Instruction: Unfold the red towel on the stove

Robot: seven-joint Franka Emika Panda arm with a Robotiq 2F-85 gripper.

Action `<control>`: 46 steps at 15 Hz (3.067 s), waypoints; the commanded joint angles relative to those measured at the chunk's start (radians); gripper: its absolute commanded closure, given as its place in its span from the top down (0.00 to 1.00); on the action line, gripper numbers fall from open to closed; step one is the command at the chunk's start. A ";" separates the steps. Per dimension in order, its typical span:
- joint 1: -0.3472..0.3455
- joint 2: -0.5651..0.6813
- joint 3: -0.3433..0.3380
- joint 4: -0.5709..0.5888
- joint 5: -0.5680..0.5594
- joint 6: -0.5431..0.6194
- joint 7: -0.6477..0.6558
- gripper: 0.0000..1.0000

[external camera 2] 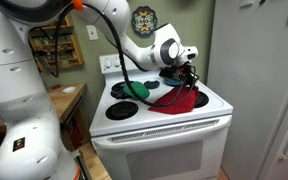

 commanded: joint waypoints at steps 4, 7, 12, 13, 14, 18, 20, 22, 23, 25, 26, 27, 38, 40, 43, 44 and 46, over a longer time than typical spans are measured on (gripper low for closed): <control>0.049 0.019 0.022 0.060 -0.012 -0.020 0.096 0.58; 0.071 -0.027 0.043 0.037 0.007 -0.078 0.122 0.80; 0.124 -0.108 0.024 -0.058 0.190 -0.173 0.031 1.00; 0.132 -0.121 0.028 -0.072 0.262 -0.191 -0.007 1.00; 0.144 -0.137 0.032 -0.087 0.342 -0.214 -0.063 1.00; 0.181 -0.159 0.033 -0.114 0.560 -0.410 -0.191 0.99; 0.180 -0.156 0.028 -0.119 0.590 -0.507 -0.195 1.00; 0.167 -0.149 0.026 -0.125 0.546 -0.573 -0.159 1.00; 0.163 -0.143 0.019 -0.131 0.563 -0.575 -0.184 1.00; 0.157 -0.126 0.011 -0.135 0.566 -0.598 -0.174 1.00; 0.155 -0.121 0.008 -0.139 0.575 -0.604 -0.180 1.00; 0.153 -0.116 0.005 -0.143 0.575 -0.603 -0.178 1.00; 0.145 -0.030 -0.004 -0.129 0.676 -0.559 -0.216 0.73; 0.146 -0.016 -0.002 -0.121 0.689 -0.547 -0.219 0.73; 0.147 0.006 0.000 -0.105 0.694 -0.530 -0.211 0.49; 0.147 0.012 0.000 -0.102 0.695 -0.525 -0.211 0.39; 0.149 0.021 0.001 -0.093 0.683 -0.517 -0.197 0.23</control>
